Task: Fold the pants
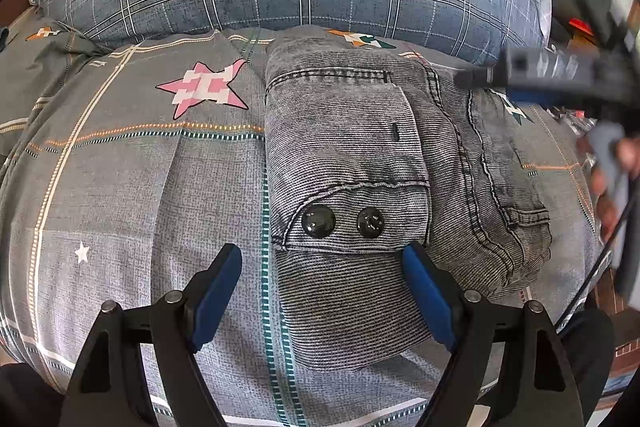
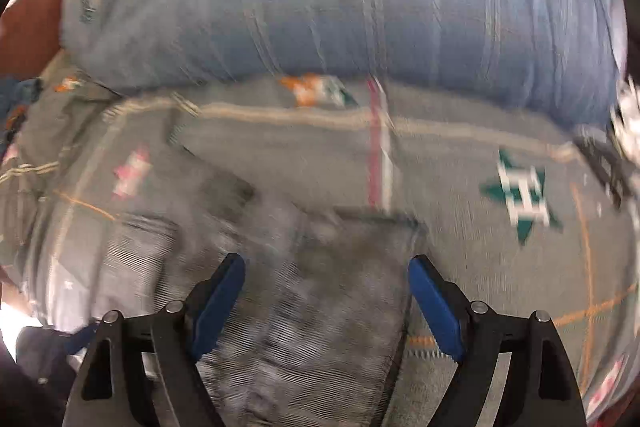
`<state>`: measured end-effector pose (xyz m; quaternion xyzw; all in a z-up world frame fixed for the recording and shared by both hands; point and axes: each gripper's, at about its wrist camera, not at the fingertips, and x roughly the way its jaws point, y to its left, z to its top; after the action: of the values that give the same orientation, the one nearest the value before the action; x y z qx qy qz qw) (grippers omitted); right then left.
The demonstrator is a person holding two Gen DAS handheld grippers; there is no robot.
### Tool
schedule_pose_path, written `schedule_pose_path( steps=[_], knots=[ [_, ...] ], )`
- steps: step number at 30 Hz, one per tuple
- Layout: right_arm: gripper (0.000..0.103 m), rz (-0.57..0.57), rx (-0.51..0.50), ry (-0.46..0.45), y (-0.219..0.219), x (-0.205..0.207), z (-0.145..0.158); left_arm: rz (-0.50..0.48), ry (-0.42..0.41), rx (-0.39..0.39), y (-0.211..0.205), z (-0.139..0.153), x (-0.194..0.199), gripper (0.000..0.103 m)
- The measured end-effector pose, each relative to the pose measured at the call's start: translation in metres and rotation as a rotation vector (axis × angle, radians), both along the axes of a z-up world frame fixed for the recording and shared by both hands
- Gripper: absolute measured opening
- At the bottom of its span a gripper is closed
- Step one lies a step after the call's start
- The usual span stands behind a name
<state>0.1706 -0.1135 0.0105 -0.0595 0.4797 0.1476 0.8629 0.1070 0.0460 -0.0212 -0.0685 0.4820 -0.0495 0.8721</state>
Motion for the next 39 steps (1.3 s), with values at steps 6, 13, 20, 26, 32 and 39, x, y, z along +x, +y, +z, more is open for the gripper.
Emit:
schedule_pose_path(
  steps=[6, 13, 20, 26, 32, 39],
  knots=[
    [0.086, 0.057, -0.091, 0.025, 0.042, 0.017, -0.025, 0.001, 0.002, -0.004, 0.001, -0.002, 0.002, 0.084],
    [0.099, 0.034, -0.118, 0.022, 0.03, 0.012, -0.031, -0.008, -0.003, -0.016, 0.003, 0.003, 0.001, 0.084],
    [0.1, 0.001, -0.073, -0.012, -0.019, -0.054, -0.031, 0.061, -0.061, -0.046, 0.023, 0.015, -0.013, 0.083],
    [0.101, -0.044, 0.007, 0.047, -0.044, -0.064, -0.055, 0.031, -0.035, -0.036, 0.015, 0.011, -0.009, 0.083],
    [0.102, -0.003, -0.057, 0.037, -0.04, -0.093, -0.066, 0.014, -0.024, 0.053, 0.008, 0.001, -0.011, 0.084],
    [0.102, -0.019, 0.03, 0.023, -0.05, -0.09, -0.046, 0.018, -0.083, 0.019, 0.01, 0.021, -0.017, 0.084]
  ],
)
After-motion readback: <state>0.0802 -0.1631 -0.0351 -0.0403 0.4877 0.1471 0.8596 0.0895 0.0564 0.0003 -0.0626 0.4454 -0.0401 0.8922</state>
